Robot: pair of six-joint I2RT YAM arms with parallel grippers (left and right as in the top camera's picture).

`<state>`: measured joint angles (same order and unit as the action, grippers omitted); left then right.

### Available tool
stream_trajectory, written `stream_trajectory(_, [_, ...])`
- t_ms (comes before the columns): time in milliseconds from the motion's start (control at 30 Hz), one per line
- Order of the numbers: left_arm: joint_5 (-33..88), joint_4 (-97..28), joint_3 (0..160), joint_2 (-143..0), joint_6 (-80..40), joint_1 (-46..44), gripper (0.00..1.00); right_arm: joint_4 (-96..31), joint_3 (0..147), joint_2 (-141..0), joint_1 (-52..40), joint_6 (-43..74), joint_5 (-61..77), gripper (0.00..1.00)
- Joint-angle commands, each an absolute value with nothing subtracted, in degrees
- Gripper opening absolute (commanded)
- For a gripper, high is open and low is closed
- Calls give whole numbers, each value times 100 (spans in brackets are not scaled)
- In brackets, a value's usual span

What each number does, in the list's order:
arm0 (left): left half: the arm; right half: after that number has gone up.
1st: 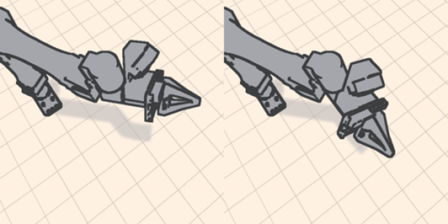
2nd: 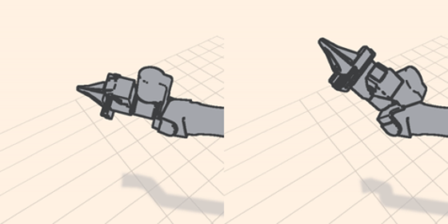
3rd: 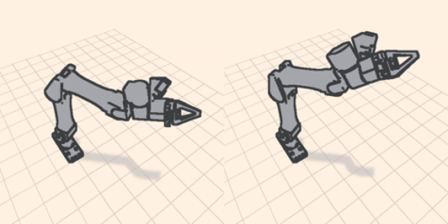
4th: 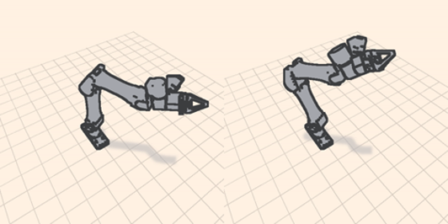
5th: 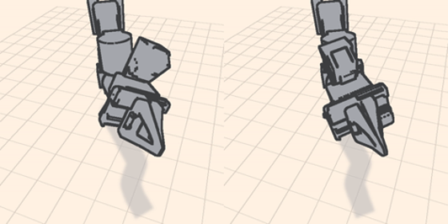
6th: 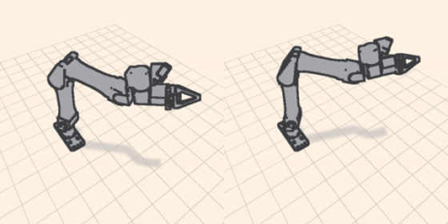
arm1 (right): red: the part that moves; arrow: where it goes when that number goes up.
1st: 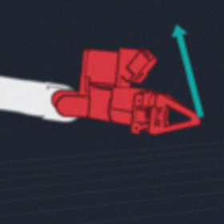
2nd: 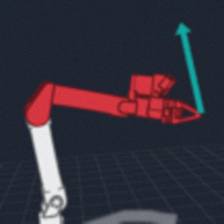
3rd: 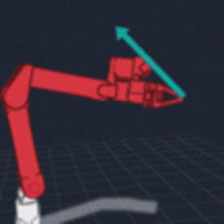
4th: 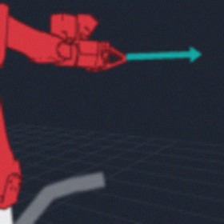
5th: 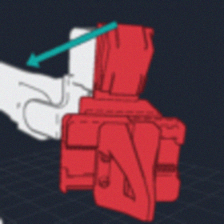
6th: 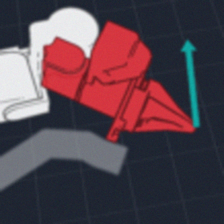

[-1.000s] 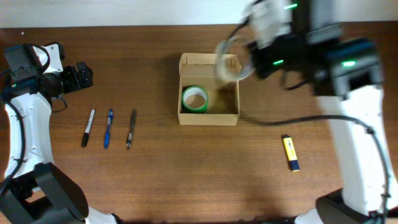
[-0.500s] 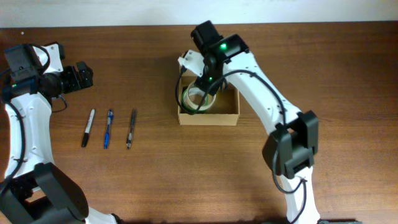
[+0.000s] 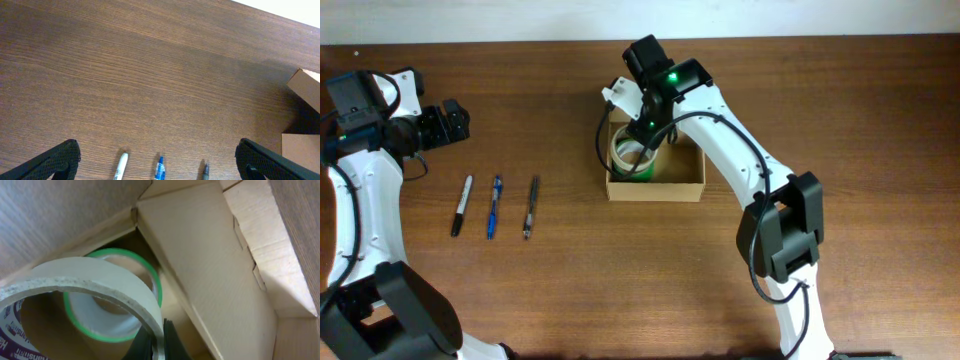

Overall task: Pack container
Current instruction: 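Carry the white tape roll into the box and release it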

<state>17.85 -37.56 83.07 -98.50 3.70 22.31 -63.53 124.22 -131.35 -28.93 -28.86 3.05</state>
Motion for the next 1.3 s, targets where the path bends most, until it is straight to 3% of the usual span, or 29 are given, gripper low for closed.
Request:
stream_trajectory(0, [1865, -3763, 8388, -9904, 482, 2257, 99, -6257, 12403, -13255, -2886, -2751, 384, 4])
stream_trajectory(1267, [1865, -3760, 8388, -9904, 482, 2257, 99, -6130, 12333, -13463, -2720, -2303, 60, 4])
